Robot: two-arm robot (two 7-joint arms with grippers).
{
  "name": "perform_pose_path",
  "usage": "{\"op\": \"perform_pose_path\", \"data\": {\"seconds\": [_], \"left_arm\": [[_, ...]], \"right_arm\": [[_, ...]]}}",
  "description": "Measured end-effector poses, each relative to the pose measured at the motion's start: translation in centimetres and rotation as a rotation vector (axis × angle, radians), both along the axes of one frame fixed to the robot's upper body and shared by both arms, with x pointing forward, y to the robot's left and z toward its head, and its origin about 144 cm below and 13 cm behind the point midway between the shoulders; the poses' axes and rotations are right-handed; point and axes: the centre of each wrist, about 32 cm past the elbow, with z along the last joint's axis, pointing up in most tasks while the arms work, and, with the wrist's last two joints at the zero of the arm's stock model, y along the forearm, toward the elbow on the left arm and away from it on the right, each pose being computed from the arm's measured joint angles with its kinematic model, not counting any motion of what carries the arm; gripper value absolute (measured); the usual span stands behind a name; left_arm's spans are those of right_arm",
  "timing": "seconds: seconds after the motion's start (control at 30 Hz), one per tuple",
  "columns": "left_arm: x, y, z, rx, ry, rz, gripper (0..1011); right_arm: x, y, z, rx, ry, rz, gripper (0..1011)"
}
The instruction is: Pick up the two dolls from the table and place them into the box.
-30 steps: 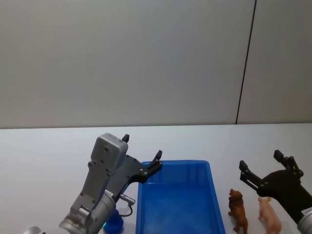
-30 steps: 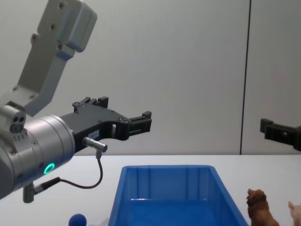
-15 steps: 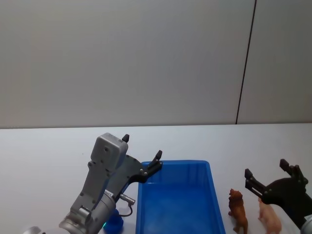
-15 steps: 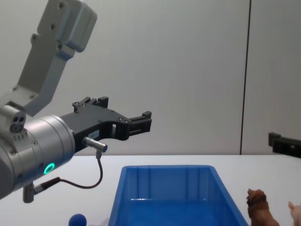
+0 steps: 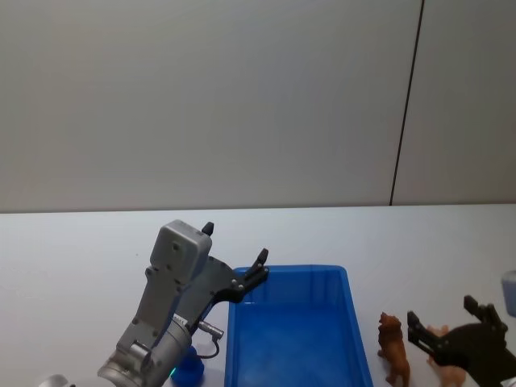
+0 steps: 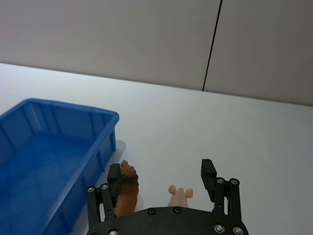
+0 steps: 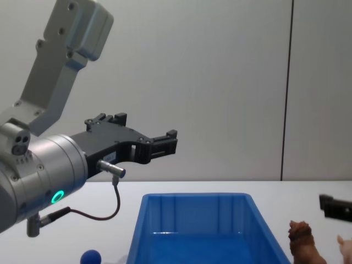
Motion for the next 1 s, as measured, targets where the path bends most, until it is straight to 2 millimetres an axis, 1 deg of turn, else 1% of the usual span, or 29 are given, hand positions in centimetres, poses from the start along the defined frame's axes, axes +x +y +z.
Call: {"op": "perform_pose_path", "data": {"seconds": [0.43,0.93,1.0], "left_arm": [[0.0,0.0,0.0,0.0,0.0,0.0,1001],[0.0,0.0,0.0,0.0,0.0,0.0,1001],[0.0,0.0,0.0,0.0,0.0,0.0,1001]], "right_arm": [[-0.3,-0.2,-1.7,-0.022,0.083,-0.041,1001],[-0.2,-0.5,-3.4,-0.019,0.149,-0.057,1001],[-0.2,-0.5,-3.6,-0.016,0.156,-0.055,986]]}}
